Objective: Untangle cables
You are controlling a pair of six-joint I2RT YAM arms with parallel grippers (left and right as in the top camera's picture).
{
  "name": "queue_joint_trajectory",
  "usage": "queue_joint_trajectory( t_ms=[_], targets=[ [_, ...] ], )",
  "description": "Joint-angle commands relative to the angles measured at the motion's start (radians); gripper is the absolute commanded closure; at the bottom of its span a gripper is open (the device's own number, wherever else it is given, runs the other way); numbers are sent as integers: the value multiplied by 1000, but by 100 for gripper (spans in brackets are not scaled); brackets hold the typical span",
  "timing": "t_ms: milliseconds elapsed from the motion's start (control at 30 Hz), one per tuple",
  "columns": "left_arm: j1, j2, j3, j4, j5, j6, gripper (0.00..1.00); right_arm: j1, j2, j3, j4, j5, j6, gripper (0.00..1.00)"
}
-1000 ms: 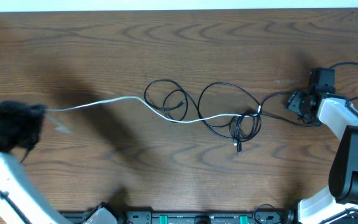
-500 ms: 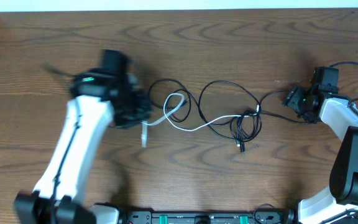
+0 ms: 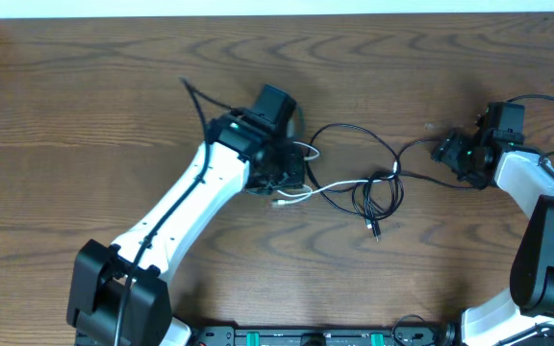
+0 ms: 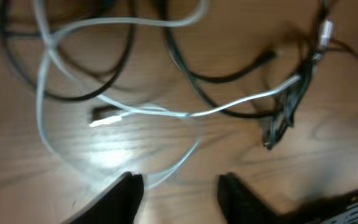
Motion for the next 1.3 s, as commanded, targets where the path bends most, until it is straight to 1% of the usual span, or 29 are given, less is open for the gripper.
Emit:
queue_joint_trajectory(
  t_ms=[0,100,167,233,300,433,567,700,767,833,867,933,1000,1133,1267],
  targets=[
    [-58,-1,7,28,-10,193,47,6,79,-61,-33,-107,12,26],
    [-106,1,7,62,-38,258,42,6,79,-61,-33,-107,12,25],
    [-138,3,7,85,-97,266,39,6,79,-61,-33,-107,12,25],
    [-169,3,7,98,-174,265,29,6,79,-61,-33,-107,12,25],
    [-188,3,7,107,-216,264,29,6,79,-61,-33,-107,12,25],
    [-214,3,5,134,-218,233,29,6,79,-61,-33,-108,12,25],
    [-216,3,5,154,-219,323,29,6,79,-61,-33,-110,12,25],
    [-216,5,0,154,-219,462,29,6,79,-61,-33,-110,12,25],
    [-216,9,-12,154,-218,512,28,6,79,-61,-33,-110,12,25],
    [-216,14,-16,152,-204,515,21,6,79,-61,-33,-110,12,25],
    [-216,15,-16,151,-159,515,20,6,79,-61,-33,-110,12,25],
    [-216,14,-16,149,-125,516,21,6,79,-61,-33,-110,12,25],
    [-216,20,-25,167,-113,518,25,6,79,-61,-33,-110,12,25],
    [-217,64,-55,225,-113,646,25,6,79,-61,-33,-110,12,25],
    [-217,129,-55,265,-120,700,25,6,79,-61,-33,-110,12,25]
  ],
)
